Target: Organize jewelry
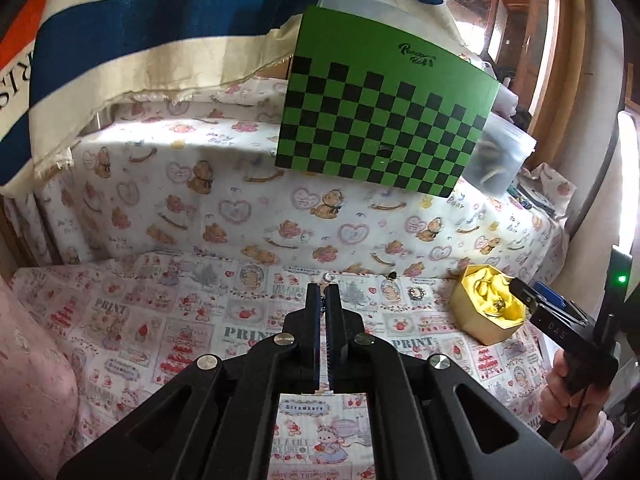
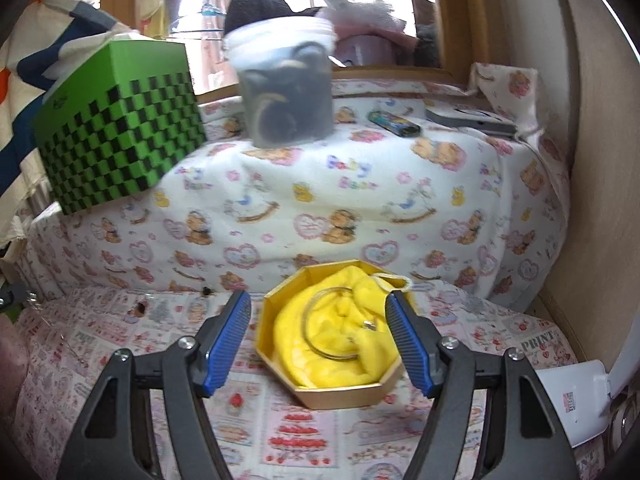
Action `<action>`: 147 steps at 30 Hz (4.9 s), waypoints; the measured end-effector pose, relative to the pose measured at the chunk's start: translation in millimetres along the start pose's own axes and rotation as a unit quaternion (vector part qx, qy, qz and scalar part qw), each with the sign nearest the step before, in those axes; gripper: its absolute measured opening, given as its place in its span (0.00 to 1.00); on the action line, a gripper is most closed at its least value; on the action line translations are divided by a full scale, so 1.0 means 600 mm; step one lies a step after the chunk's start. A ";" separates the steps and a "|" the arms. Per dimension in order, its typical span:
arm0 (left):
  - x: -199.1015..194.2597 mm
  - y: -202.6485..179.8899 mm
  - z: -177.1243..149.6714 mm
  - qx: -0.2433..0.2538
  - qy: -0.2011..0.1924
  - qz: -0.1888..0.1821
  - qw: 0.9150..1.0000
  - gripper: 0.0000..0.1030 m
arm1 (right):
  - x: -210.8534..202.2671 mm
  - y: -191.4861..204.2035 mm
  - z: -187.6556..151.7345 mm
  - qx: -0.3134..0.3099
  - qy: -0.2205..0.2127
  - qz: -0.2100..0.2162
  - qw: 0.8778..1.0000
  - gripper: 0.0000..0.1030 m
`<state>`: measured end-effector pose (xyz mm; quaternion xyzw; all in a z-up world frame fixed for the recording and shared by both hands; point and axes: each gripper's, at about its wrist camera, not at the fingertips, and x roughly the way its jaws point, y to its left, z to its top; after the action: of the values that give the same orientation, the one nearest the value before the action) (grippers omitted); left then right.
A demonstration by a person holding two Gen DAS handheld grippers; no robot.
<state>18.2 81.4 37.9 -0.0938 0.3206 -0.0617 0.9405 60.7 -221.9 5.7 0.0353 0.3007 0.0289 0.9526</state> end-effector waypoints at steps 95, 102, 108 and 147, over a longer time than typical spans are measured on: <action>0.028 -0.260 0.066 0.120 -0.043 -0.004 0.992 0.01 | 0.021 -0.068 -0.015 0.058 0.010 0.062 0.996 0.18; 0.046 -0.287 0.068 0.120 -0.035 -0.014 0.992 0.01 | 0.044 -0.103 -0.018 0.116 0.045 0.069 0.990 0.23; 0.065 -0.306 0.080 0.098 -0.020 -0.068 0.993 0.01 | 0.039 -0.113 -0.017 0.137 0.038 0.062 0.988 0.38; 0.033 -0.159 0.009 0.116 -0.044 0.025 0.992 0.41 | -0.009 -0.050 -0.019 0.048 -0.010 0.006 0.999 0.51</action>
<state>31.8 -14.5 50.9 0.0217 0.2717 -0.0710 0.9595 51.0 -251.4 -2.9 0.0831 0.2923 0.0196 0.9525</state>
